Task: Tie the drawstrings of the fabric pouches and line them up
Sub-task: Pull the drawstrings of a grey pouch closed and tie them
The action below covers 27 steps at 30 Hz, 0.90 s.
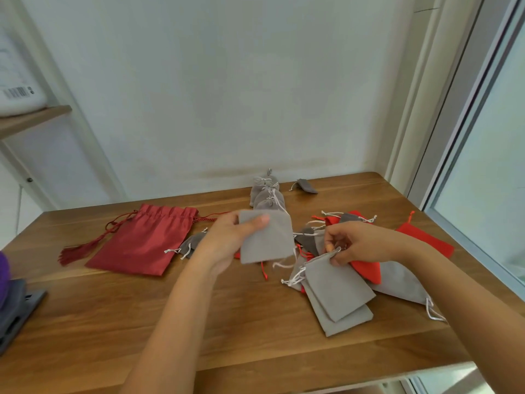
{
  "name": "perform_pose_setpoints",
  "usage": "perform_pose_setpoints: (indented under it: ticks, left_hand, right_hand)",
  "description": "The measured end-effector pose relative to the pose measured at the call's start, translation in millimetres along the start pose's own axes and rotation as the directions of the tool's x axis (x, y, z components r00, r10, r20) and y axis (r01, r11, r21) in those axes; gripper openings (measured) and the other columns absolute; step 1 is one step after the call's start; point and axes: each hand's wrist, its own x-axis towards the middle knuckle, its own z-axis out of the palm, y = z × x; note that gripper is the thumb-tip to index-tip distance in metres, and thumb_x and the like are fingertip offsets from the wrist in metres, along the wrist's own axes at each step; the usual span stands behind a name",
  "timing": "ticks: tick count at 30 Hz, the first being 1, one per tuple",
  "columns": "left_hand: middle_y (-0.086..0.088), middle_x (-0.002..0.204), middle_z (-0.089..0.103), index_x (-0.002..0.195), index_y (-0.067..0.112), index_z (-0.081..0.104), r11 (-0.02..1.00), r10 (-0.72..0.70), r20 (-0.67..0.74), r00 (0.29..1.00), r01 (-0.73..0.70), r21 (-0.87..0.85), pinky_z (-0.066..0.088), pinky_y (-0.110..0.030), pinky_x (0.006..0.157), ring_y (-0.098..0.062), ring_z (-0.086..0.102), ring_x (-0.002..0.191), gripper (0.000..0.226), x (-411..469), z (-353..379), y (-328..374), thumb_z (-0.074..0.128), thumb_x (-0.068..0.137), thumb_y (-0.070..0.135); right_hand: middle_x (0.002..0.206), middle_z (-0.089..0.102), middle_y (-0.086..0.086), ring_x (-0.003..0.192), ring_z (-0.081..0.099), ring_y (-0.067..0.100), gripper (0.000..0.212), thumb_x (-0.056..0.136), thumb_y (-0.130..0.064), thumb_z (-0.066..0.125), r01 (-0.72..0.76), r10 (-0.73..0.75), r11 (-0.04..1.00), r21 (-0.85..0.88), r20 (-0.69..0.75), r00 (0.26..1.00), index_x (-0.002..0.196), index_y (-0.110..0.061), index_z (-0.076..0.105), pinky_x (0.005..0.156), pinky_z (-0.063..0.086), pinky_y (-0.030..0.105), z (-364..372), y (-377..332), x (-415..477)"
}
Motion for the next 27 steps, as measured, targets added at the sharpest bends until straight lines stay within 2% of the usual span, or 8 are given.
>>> perform_pose_setpoints:
  ticks: [4, 8, 11, 14, 18, 20, 23, 27]
  left_hand:
    - [-0.011, 0.104, 0.072, 0.111, 0.007, 0.064, 0.911, 0.046, -0.088, 0.995, -0.078, -0.405, 0.059, -0.035, 0.075, -0.023, 0.069, 0.096, 0.033, 13, -11, 8, 0.067, 0.081, 0.021]
    - [-0.010, 0.098, 0.074, 0.107, 0.005, 0.065, 0.875, 0.056, -0.136, 0.989, -0.114, -0.471, 0.059, -0.031, 0.069, -0.019, 0.071, 0.089, 0.017, 24, 0, 3, 0.056, 0.093, 0.009]
    - [-0.013, 0.100, 0.072, 0.111, 0.003, 0.063, 0.824, 0.024, -0.142, 0.990, -0.101, -0.558, 0.060, -0.032, 0.068, -0.020, 0.071, 0.087, 0.021, 31, 10, -8, 0.055, 0.092, 0.005]
    - [-0.017, 0.113, 0.067, 0.119, 0.002, 0.060, 0.776, 0.025, -0.114, 0.993, -0.091, -0.624, 0.057, -0.039, 0.080, -0.027, 0.066, 0.101, 0.035, 33, 16, -20, 0.061, 0.084, 0.009]
    - [-0.014, 0.104, 0.065, 0.105, 0.008, 0.058, 0.797, 0.057, -0.116, 0.992, -0.115, -0.593, 0.059, -0.036, 0.069, -0.025, 0.066, 0.092, 0.035, 36, 15, -28, 0.069, 0.072, 0.008]
    - [-0.009, 0.098, 0.067, 0.099, 0.013, 0.056, 0.834, 0.080, -0.151, 0.985, -0.149, -0.531, 0.058, -0.034, 0.066, -0.022, 0.067, 0.086, 0.039, 37, 10, -29, 0.078, 0.068, 0.005]
    - [-0.004, 0.096, 0.070, 0.102, 0.014, 0.061, 0.883, 0.138, -0.219, 0.966, -0.220, -0.415, 0.057, -0.032, 0.068, -0.019, 0.068, 0.086, 0.045, 39, 3, -32, 0.082, 0.063, 0.007]
    - [-0.004, 0.099, 0.071, 0.102, 0.016, 0.067, 0.932, 0.232, -0.295, 0.927, -0.299, -0.207, 0.055, -0.033, 0.072, -0.020, 0.067, 0.090, 0.037, 40, 3, -36, 0.079, 0.070, 0.002]
  right_hand:
    - [0.093, 0.064, -0.017, 0.081, 0.058, -0.009, 0.022, 0.082, -0.015, 0.074, -0.002, 0.003, 1.000, 0.021, -0.022, 1.000, 0.099, -0.024, 0.064, 0.072, 0.044, 0.011, 0, 4, 7]
    - [0.096, 0.065, -0.011, 0.084, 0.056, -0.002, 0.027, 0.072, -0.043, 0.079, 0.063, -0.035, 0.990, 0.126, -0.211, 0.977, 0.095, -0.033, 0.069, 0.076, 0.043, 0.020, -5, -7, 13]
    - [0.096, 0.065, -0.015, 0.087, 0.056, 0.001, 0.036, 0.070, -0.049, 0.075, 0.138, -0.014, 0.962, 0.235, -0.465, 0.885, 0.099, -0.029, 0.069, 0.074, 0.041, 0.018, -8, -18, 24]
    - [0.111, 0.063, -0.019, 0.103, 0.057, -0.004, 0.046, 0.075, -0.048, 0.070, 0.155, -0.002, 0.938, 0.311, -0.442, 0.897, 0.116, -0.028, 0.063, 0.085, 0.044, 0.016, -4, -28, 42]
    - [0.090, 0.071, -0.011, 0.083, 0.065, 0.003, 0.020, 0.096, -0.031, 0.055, 0.203, -0.100, 0.925, 0.322, -0.311, 0.945, 0.102, -0.019, 0.069, 0.081, 0.051, 0.023, 11, -32, 63]
    - [0.069, 0.061, -0.006, 0.063, 0.054, 0.005, 0.027, 0.100, -0.025, 0.048, 0.212, -0.107, 0.927, 0.309, -0.323, 0.940, 0.086, -0.010, 0.066, 0.067, 0.045, 0.026, 17, -32, 72]
    - [0.068, 0.056, 0.003, 0.058, 0.051, 0.010, 0.029, 0.102, -0.024, 0.043, 0.232, -0.099, 0.909, 0.345, -0.362, 0.927, 0.083, -0.012, 0.062, 0.064, 0.044, 0.030, 23, -37, 80]
    - [0.056, 0.052, -0.013, 0.049, 0.046, 0.001, 0.035, 0.100, -0.037, 0.040, 0.277, -0.120, 0.867, 0.414, -0.366, 0.923, 0.085, -0.014, 0.061, 0.053, 0.040, 0.017, 29, -44, 81]
